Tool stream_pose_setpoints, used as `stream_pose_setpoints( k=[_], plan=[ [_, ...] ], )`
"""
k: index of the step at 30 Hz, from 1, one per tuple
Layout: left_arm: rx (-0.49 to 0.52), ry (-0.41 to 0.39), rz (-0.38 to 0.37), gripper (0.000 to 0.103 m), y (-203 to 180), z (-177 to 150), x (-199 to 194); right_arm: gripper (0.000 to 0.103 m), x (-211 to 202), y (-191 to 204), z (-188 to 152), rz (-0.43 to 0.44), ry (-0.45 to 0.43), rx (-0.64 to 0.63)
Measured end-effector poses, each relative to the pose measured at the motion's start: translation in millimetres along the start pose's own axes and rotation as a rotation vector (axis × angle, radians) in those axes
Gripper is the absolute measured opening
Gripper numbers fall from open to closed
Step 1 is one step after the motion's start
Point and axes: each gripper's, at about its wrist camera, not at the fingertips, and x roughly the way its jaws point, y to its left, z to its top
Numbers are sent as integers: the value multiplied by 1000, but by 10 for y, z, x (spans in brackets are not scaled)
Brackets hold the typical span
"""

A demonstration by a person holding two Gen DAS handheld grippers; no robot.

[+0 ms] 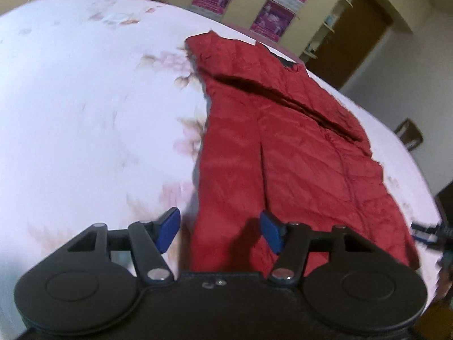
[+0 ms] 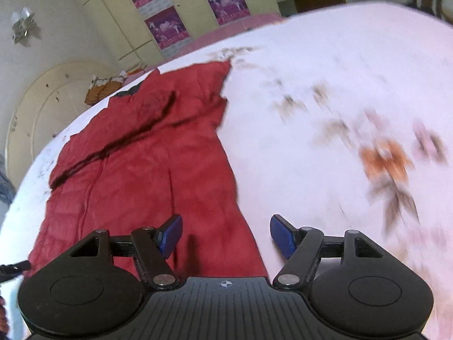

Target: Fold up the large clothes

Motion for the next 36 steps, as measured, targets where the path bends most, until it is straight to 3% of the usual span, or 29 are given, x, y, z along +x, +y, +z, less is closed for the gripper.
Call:
stream_pose_setpoints(
  k=[1, 3, 12, 14, 17, 18, 19, 20, 25, 31, 36],
  plan=[
    [-22, -6, -10, 59, 13, -61, -43, 67, -48, -55, -61, 11, 7, 17],
    [-73, -9, -36, 56, 42, -177, -126, 47, -126, -157, -184, 43, 35, 49],
    [-292, 32, -284, 54, 281, -419, -67, 47, -209, -441, -332, 287, 76, 208],
    [-320, 31, -301, 46, 299, -386, 19, 47, -157, -487, -307, 321, 79, 247],
    [-275, 43, -283, 28, 235, -314, 130, 47, -101, -498, -256, 346, 91, 251],
    [-258, 52, -281, 14, 218, -307, 149, 29, -92, -476, -238, 350, 99, 229],
    [-248, 55, -278, 11, 209, -308, 156, 13, -65, -448, -224, 350, 115, 207],
    [-247, 39, -286, 9, 211, -320, 135, 9, -73, -419, -210, 343, 117, 185],
    [-286, -66, -303, 6, 215, -327, -99, 8, -363, -286, -43, 388, 10, 138],
    [-263, -193, -336, 6, 81, 189, -146, 8, -410, 64, 489, 390, -103, 45],
    [-229, -281, -375, 6, -96, 907, 50, 8, -206, 363, 1082, 389, -193, 32]
  ],
)
